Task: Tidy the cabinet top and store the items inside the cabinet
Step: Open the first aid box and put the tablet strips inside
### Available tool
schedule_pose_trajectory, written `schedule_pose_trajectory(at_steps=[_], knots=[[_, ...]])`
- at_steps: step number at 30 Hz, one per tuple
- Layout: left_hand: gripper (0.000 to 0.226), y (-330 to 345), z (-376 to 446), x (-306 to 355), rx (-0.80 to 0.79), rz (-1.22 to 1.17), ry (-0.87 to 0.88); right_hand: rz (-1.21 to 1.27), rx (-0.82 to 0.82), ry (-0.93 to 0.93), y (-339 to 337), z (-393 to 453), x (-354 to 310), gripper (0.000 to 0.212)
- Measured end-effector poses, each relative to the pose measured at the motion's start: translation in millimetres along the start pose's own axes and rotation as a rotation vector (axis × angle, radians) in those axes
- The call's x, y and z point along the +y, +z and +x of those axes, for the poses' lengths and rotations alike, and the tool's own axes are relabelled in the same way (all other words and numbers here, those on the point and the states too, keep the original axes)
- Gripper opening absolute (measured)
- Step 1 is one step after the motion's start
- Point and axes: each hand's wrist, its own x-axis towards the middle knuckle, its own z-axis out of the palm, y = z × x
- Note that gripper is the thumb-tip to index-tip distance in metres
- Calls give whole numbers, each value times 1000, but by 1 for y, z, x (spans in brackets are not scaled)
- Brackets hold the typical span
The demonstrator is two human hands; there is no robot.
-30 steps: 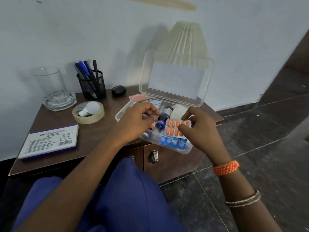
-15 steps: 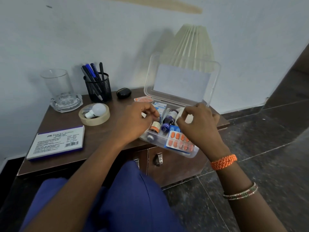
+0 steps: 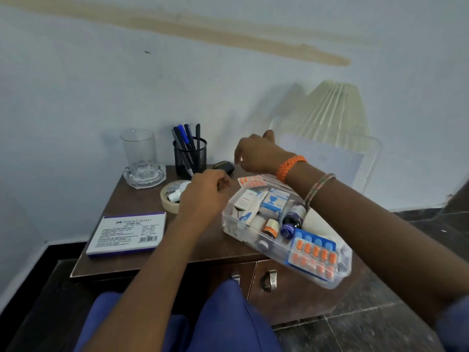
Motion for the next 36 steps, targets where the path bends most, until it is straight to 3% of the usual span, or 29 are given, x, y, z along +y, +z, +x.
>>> schedule_pose_trajectory(at_steps=[6, 10, 16, 20, 26, 31, 36], knots=[[23, -4, 7, -7, 11, 161, -46, -361, -270, -77, 35, 46, -4, 33], [29, -9, 11, -8, 7, 238, -72, -462, -426, -29, 53, 56, -14, 39], [29, -6, 20, -11, -18, 237, -83, -481, -411, -35, 56, 63, -9, 26], [27, 1, 25, -12, -54, 208, -86, -387, -418, -38, 59, 65, 1, 8], [31, 7, 24, -11, -28, 214, -97, -67, -385, -53, 50, 61, 1, 17], [43, 2, 17, -13, 20, 251, -121, 226, -121, -69, 19, 46, 0, 24], [27, -7, 15, -9, 107, -113, -168, 813, 138, 102, -4, -8, -2, 14]])
